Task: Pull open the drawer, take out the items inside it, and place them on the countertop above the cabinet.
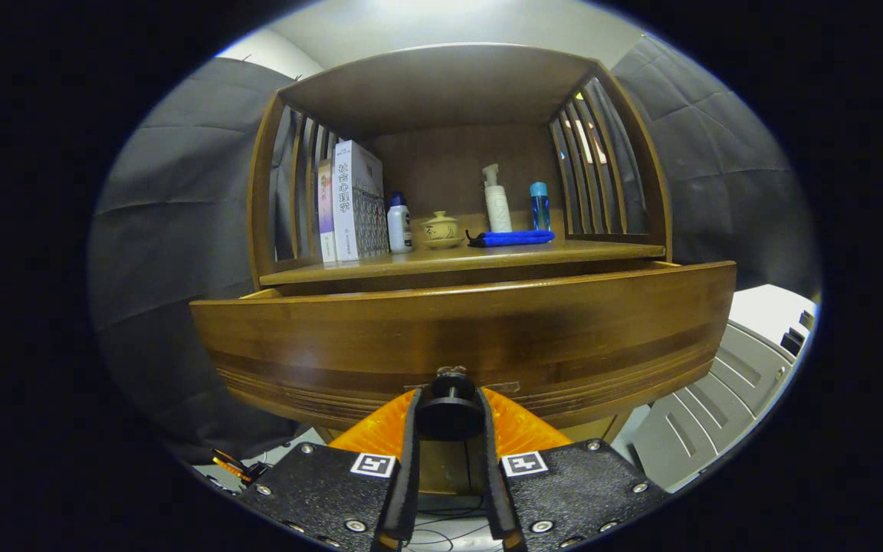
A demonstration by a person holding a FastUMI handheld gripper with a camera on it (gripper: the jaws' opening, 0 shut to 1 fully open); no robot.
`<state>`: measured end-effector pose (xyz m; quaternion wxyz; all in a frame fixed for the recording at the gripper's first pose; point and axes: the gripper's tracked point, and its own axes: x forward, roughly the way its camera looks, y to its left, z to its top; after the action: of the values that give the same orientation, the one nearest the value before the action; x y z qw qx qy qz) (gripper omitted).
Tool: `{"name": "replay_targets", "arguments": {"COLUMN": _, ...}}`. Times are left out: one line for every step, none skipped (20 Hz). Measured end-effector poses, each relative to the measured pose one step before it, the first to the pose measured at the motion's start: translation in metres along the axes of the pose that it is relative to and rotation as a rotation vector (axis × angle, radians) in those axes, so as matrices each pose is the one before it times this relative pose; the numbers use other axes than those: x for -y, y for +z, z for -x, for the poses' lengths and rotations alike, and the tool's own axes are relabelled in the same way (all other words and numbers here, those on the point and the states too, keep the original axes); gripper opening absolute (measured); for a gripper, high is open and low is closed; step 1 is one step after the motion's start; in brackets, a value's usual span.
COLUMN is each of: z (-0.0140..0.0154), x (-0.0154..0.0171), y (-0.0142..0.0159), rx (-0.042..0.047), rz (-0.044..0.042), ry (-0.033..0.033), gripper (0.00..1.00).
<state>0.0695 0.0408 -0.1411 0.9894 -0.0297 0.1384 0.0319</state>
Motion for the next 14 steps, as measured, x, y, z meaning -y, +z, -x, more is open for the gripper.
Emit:
{"name": "replay_targets", "arguments": {"z": 0.00622, "x": -0.00005, "y": -0.00172, "rx": -0.0036, "rz": -0.00259, "ry": -0.0025, "gripper": 0.36}}
{"name": "replay_targets", "arguments": {"z": 0.00681, "x": -0.00082, "y": -0.00297, "rx": -0.00336, "rz": -0.00399, "ry": 0.00231, "gripper": 0.36}}
{"name": "replay_targets", "arguments": {"z": 0.00628, "x": -0.00032, "y": -0.00401, "rx": -0.00657, "rz": -0.00353, "ry": 0.00276, "gripper": 0.36}}
{"name": "replay_targets", "arguments": {"z": 0.00729, "x": -0.00118, "y": -0.0038, "rx": -0.00117, "rz": -0.00493, "ry": 0.00689, "gripper": 0.36}}
{"name": "replay_targets", "arguments": {"z": 0.00534, "x": -0.00176, "y": 0.00052, "rx": 0.00951, "rz": 0.00275, "ry": 0.00051, "gripper": 0.36}}
{"name": "replay_targets", "arguments": {"z": 0.00704, "x": -0.00135, "y": -0.00443, "rx": -0.00731, "rz": 0.00319, "ry": 0.00609, "gripper": 0.36}}
{"name": "replay_targets", "arguments": {"z": 0.00396, "x": -0.00147, "y": 0.00091, "rx": -0.00689, "rz": 0.00072, "ry": 0.00597, "gripper": 0.36}}
{"name": "replay_targets", "arguments": {"z": 0.00443, "x": -0.00022, "y": -0.00329, "rx": -0.00649, "rz": -0.00263, "ry": 0.00198, "gripper": 0.36}}
{"name": "replay_targets", "arguments": {"z": 0.0038, "x": -0.00064, "y": -0.00011, "rx": -0.00464, "rz": -0.008, "ry": 0.00039, "gripper": 0.36}}
{"name": "replay_targets", "arguments": {"z": 0.00219, "x": -0.00043, "y": -0.00231, "rx": -0.00435, "rz": 0.00211, "ry": 0.00065, "gripper": 0.35}}
{"name": "replay_targets", "arguments": {"z": 0.00202, "x": -0.00081, "y": -0.0003, "rx": 0.00212, "rz": 0.01103, "ry": 0.00199, "gripper": 0.35}}
{"name": "replay_targets", "arguments": {"z": 0.0013, "x": -0.00052, "y": -0.00128, "rx": 0.00336, "rz": 0.01621, "ry": 0.0028, "gripper": 0.34}}
{"name": "replay_targets", "arguments": {"z": 0.00039, "x": 0.0001, "y": 0.00057, "rx": 0.00642, "rz": 0.01916, "ry": 0.00249, "gripper": 0.34}}
{"name": "replay_targets", "arguments": {"z": 0.00014, "x": 0.00052, "y": 0.00023, "rx": 0.01053, "rz": 0.00032, "ry": -0.00227, "gripper": 0.35}}
